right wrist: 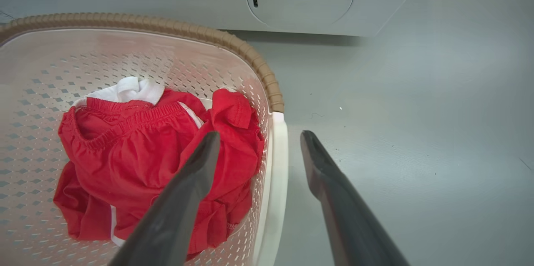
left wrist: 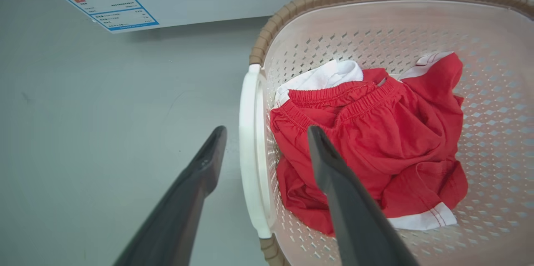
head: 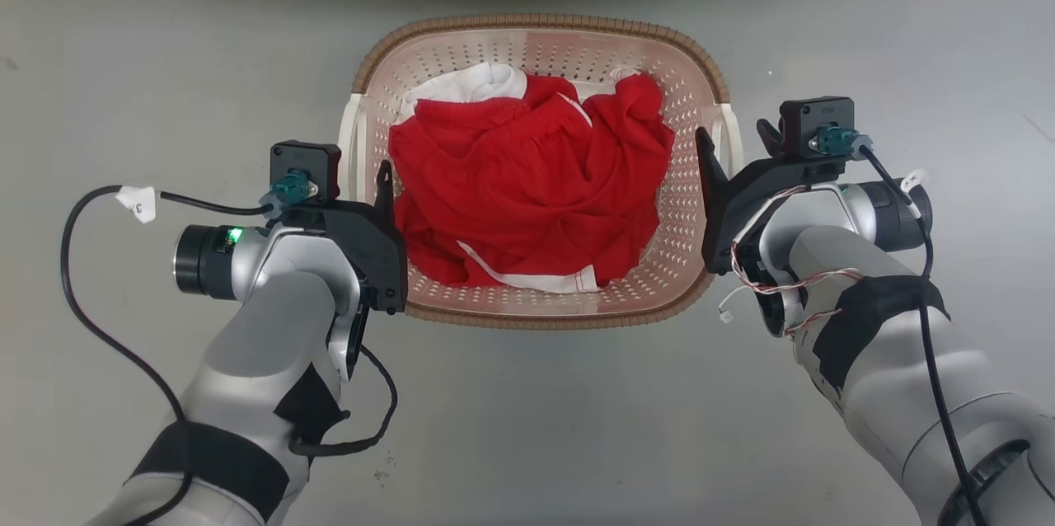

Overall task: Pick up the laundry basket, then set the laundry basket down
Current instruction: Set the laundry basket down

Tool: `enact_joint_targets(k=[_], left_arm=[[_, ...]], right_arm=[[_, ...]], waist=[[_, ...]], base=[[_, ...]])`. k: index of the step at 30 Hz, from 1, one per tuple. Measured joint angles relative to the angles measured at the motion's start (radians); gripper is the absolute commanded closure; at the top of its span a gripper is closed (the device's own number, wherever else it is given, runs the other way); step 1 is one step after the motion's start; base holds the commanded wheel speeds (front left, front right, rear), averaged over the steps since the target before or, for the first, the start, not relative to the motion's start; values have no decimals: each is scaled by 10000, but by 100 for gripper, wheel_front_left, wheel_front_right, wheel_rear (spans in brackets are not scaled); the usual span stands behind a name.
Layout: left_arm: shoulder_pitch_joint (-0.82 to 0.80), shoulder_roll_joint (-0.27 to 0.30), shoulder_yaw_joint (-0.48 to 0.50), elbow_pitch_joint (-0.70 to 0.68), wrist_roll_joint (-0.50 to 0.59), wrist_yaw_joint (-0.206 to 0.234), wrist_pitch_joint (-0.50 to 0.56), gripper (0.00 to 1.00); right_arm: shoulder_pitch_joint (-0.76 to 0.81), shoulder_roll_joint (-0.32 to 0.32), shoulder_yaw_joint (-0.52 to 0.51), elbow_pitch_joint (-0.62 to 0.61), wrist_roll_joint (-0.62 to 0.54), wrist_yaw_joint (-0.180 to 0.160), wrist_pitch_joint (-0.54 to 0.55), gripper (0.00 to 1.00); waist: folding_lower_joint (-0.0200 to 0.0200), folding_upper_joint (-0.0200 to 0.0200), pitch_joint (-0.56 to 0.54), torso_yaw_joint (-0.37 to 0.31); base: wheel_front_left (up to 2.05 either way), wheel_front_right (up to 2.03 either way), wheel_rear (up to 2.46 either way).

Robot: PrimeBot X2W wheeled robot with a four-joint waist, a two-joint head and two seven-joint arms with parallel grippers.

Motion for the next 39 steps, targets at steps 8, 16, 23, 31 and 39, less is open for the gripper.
enact_joint_targets(k=[8, 16, 23, 31, 39], left_arm=[[86, 8, 73, -27, 54, -238, -598, 0], [637, 230, 288, -219, 35, -410, -842, 0], [1350, 314, 468, -759, 61, -481, -844, 0], [2367, 537, 788, -1785, 334, -293, -844, 0], [3986, 706, 1193, -2798, 754, -40, -844, 0]], right_arm=[[164, -29, -77, 94, 0, 311, -481, 0], [523, -23, -527, 96, 121, 366, -821, 0], [1238, -25, -901, -104, 224, 374, -832, 0], [2102, -21, -1471, -995, 155, 380, -832, 0], [3494, -38, -2010, -1910, -305, 362, -832, 0]], waist=[[0, 0, -855, 10], [0, 0, -1769, 25], [-1, 0, -2644, 9], [0, -1, -3643, 38], [0, -1, -4656, 49]], base=[[0, 0, 0], [0, 0, 0], [0, 0, 0], [0, 0, 0], [0, 0, 0]])
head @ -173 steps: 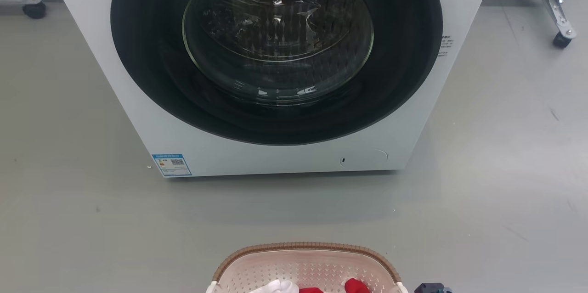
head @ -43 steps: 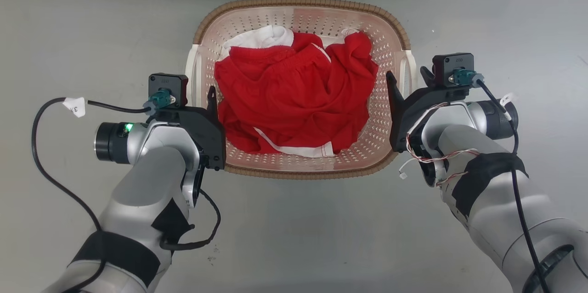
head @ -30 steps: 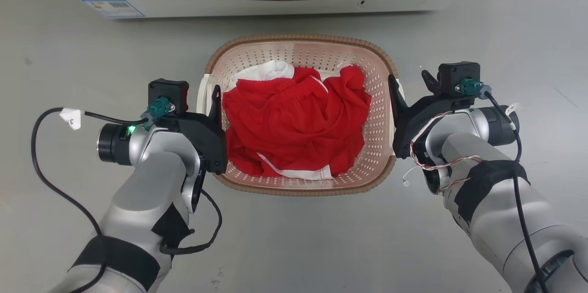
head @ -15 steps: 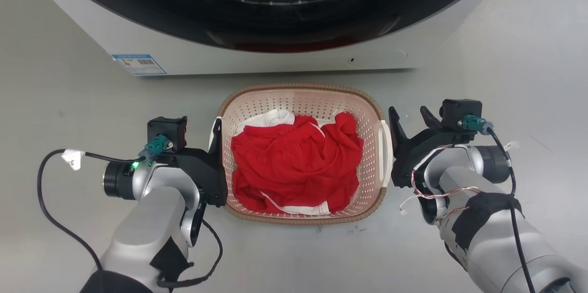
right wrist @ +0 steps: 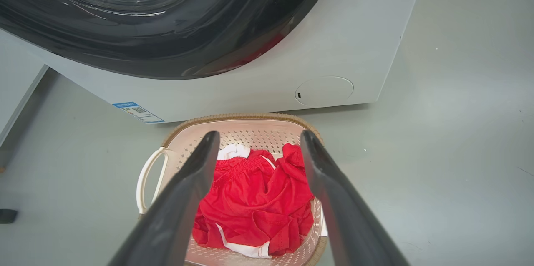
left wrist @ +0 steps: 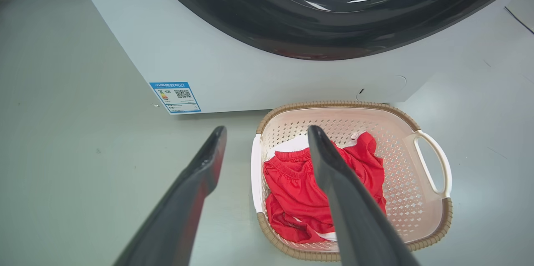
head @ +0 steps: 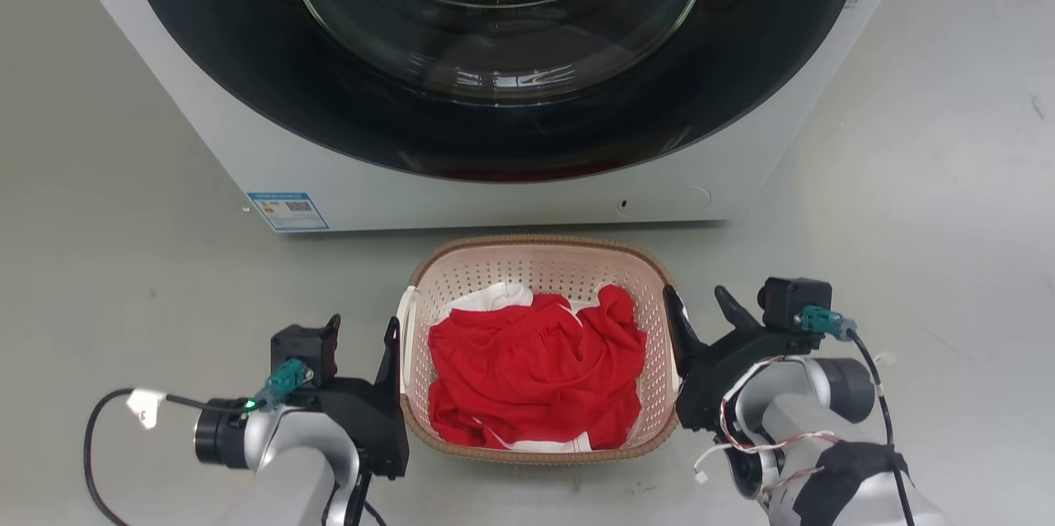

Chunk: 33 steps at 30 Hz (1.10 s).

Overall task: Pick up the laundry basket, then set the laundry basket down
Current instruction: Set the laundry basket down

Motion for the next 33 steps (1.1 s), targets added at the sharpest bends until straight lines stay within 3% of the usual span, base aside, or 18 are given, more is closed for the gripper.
enact_joint_targets(k=[17, 33], left_arm=[[3242, 541, 1108, -2940, 1195, 261, 0, 0], [5614, 290, 2623, -5145, 2433, 267, 0, 0]], right_arm=[[3033, -495, -1452, -2761, -1517, -359, 0, 0], [5619, -596, -2564, -5551, -3327, -531, 0, 0]], waist=[[0, 0, -1810, 70], [0, 0, -2707, 65]], base=[[0, 0, 0], [0, 0, 0]])
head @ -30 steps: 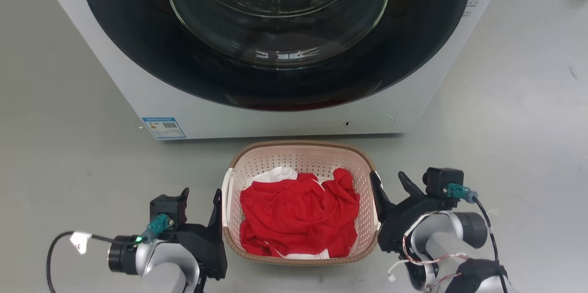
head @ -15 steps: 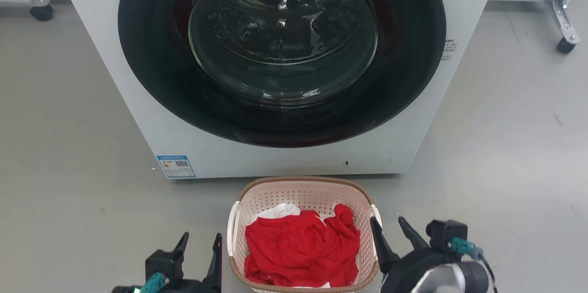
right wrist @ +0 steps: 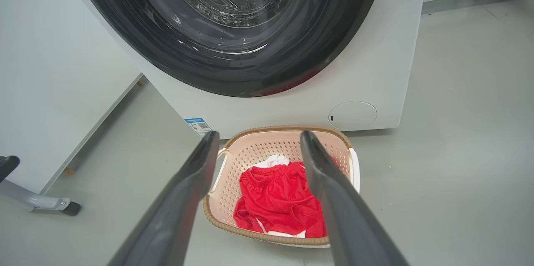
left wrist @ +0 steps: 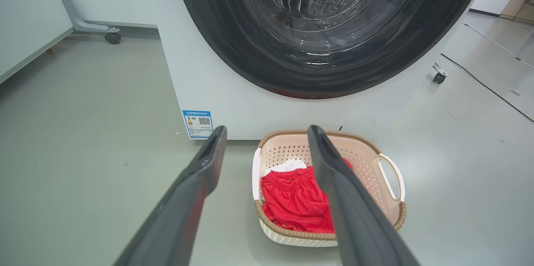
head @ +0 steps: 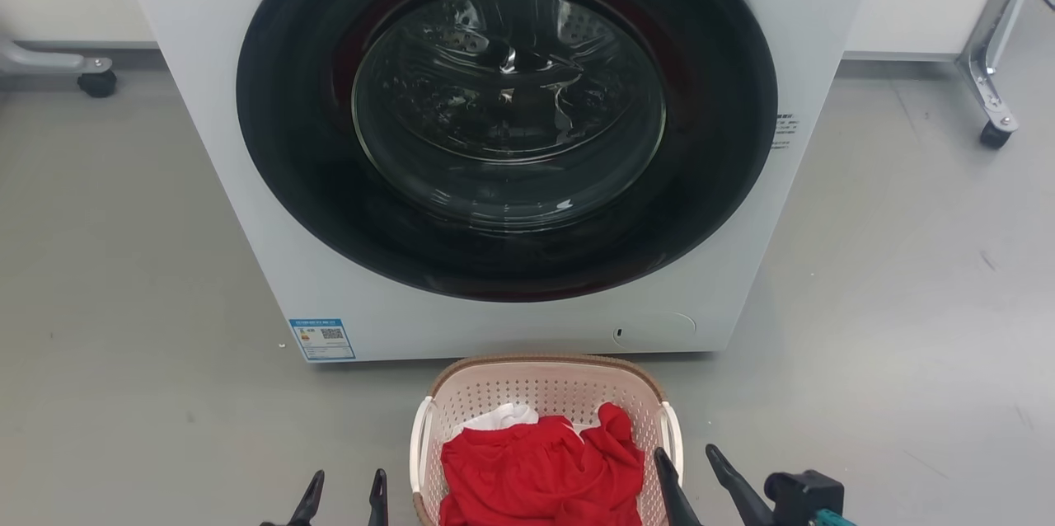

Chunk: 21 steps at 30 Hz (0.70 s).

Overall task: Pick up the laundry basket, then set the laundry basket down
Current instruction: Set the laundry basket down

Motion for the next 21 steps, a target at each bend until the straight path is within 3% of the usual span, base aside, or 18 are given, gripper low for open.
enact_joint_targets(k=[21], left_arm=[[1223, -407, 953, -1891, 1398, 6, 0, 0]], right_arm=[[2005, 213, -1992, -2065, -2010, -12, 0, 0]], waist=[[1, 1, -307, -209]], base=[[0, 0, 0]])
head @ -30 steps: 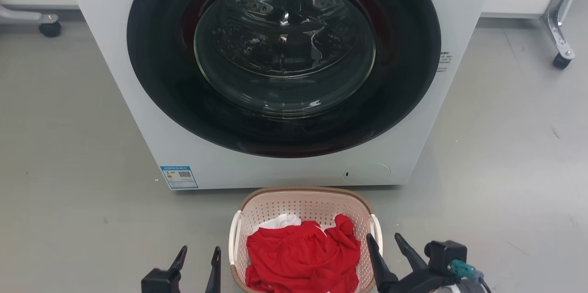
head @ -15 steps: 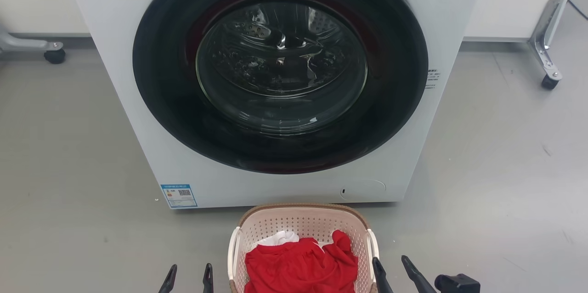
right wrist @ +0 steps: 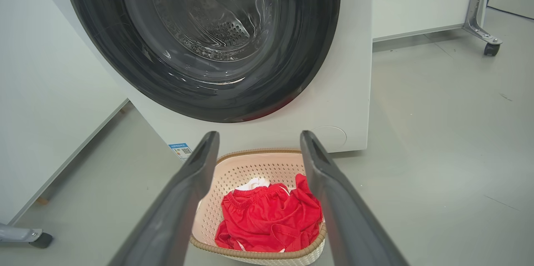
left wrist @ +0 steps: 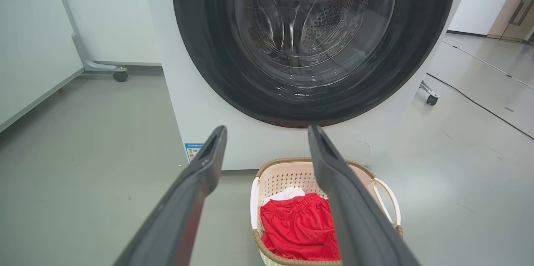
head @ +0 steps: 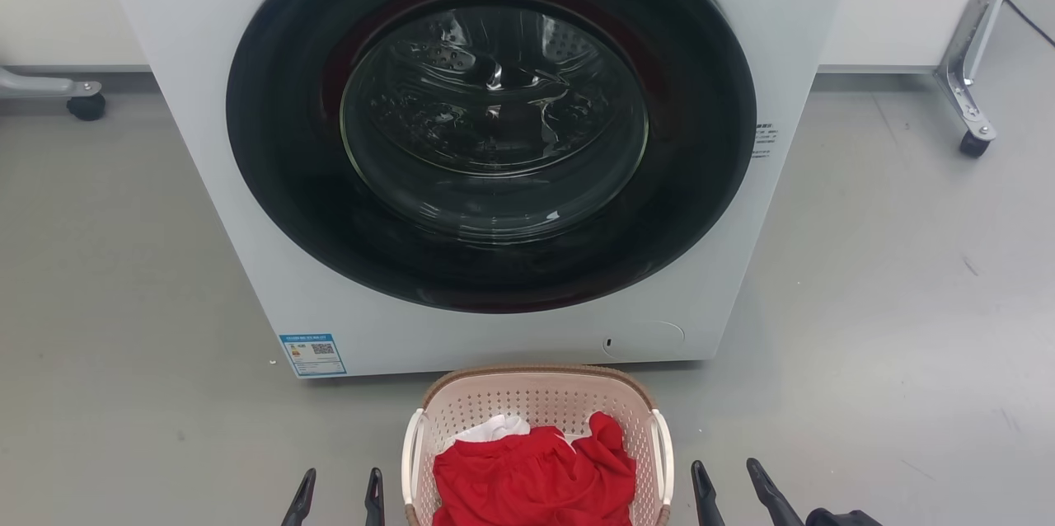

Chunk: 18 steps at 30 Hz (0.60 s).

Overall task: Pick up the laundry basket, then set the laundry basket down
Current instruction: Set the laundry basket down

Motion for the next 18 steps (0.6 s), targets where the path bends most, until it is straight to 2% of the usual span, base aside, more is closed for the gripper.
enact_joint_targets(k=[18], left_arm=[[108, -142, 263, -554, 491, 0, 0, 0]], right_arm=[[360, 265, -625, -673, -1062, -27, -2, 0]], waist=[[0, 0, 118, -50]], base=[[0, 0, 0]])
